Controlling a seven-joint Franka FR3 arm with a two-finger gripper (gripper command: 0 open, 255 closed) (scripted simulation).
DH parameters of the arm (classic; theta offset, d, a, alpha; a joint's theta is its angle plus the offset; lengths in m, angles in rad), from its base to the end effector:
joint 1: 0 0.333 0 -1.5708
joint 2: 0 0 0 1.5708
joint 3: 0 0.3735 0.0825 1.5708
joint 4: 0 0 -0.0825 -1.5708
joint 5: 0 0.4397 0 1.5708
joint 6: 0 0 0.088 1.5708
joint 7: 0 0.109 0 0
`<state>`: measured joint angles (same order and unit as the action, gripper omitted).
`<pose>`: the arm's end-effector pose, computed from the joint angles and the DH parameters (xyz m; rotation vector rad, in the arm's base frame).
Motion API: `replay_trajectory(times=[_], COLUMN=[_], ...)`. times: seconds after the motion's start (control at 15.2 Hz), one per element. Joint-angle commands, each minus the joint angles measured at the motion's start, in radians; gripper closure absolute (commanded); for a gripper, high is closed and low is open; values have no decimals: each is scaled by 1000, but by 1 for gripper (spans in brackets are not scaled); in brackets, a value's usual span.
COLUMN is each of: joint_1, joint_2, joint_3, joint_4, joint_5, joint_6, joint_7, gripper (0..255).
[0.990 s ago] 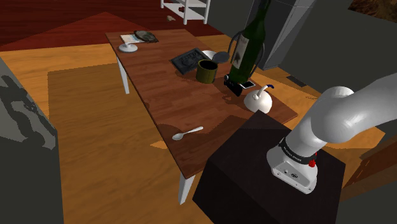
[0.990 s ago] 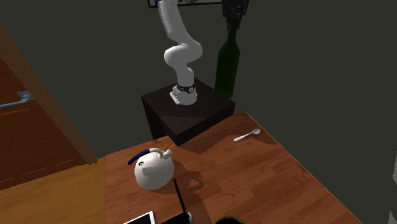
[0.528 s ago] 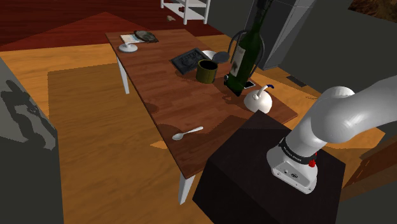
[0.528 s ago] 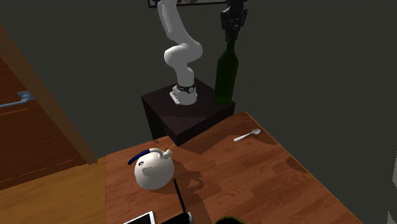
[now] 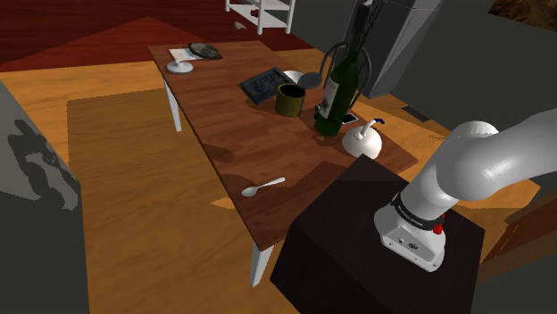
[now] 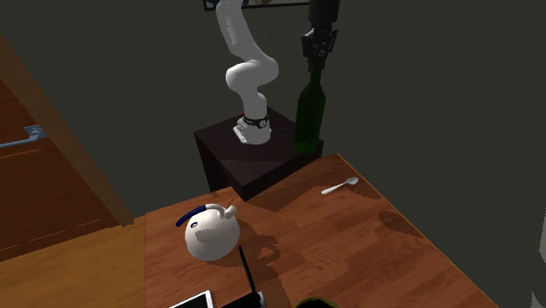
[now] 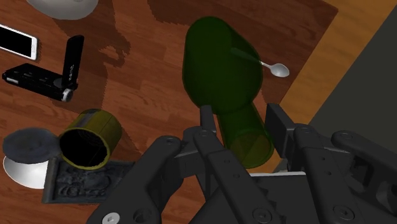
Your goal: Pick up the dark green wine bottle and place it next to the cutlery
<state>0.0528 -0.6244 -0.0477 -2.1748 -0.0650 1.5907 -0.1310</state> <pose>0.3792 -0.0110 0.6700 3.0936 0.2240 0.0582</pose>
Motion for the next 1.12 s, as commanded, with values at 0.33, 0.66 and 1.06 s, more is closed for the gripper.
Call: replay_trajectory(times=[0.33, 0.66, 1.06], joint_1=[0, -1, -2], joint_2=[-23, -32, -36], joint_3=[-1, -3, -5], joint_4=[-113, -186, -270], joint_5=[-2, -4, -7], joint_6=[91, 155, 235], joint_7=[5, 8, 11], gripper=[255, 255, 255])
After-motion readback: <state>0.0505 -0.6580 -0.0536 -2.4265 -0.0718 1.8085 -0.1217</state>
